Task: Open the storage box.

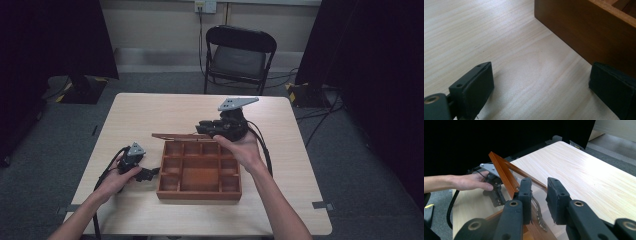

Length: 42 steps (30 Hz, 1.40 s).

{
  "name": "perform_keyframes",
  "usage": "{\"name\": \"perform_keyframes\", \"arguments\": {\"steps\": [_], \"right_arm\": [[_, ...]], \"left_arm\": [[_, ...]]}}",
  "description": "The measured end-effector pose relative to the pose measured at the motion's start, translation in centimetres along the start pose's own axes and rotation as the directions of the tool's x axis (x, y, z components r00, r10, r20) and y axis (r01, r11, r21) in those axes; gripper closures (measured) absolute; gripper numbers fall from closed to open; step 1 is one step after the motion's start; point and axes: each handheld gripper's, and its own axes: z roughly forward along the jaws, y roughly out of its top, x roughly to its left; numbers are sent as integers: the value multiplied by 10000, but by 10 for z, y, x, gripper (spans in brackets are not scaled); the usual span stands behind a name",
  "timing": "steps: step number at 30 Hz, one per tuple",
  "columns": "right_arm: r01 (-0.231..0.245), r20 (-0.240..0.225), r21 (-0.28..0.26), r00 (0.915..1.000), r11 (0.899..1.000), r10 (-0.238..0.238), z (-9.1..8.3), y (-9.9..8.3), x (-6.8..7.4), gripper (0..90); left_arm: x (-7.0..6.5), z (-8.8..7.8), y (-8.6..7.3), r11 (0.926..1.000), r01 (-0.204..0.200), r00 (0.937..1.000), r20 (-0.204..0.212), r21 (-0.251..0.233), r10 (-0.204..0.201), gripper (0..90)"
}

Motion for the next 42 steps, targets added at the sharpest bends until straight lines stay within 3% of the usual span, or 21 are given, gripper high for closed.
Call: {"name": "perform_keyframes", "arguments": {"steps": [42], "right_arm": [[-60,-43,66,10000,10000,61,0,1,-1,739]], "left_arm": [[0,0,0,10000,3,10000,-6,3,-3,52]]}}
